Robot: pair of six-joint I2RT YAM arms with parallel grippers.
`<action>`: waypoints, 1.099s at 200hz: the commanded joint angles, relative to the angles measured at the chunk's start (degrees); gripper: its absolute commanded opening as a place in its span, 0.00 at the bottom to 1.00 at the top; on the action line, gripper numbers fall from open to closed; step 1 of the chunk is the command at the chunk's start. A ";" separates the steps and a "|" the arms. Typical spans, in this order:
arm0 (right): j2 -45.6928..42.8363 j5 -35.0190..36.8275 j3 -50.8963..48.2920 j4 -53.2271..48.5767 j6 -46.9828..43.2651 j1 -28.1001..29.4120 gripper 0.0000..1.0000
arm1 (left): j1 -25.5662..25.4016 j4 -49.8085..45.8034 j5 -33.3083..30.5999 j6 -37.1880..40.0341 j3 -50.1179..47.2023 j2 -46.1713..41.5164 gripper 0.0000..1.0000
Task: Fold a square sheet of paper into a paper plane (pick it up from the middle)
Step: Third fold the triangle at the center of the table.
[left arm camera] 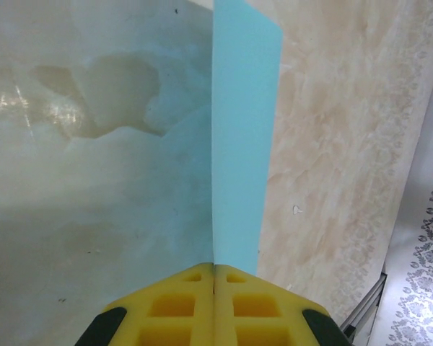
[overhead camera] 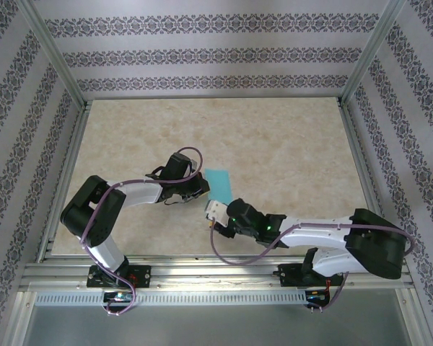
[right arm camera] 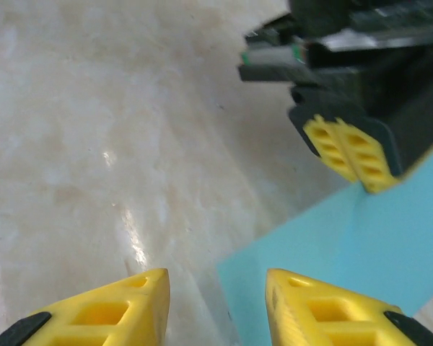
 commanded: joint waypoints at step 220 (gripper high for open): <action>9.71 25.15 -3.31 13.78 -1.66 6.27 0.14 | 0.95 3.93 0.59 -1.85 -0.24 -1.04 0.06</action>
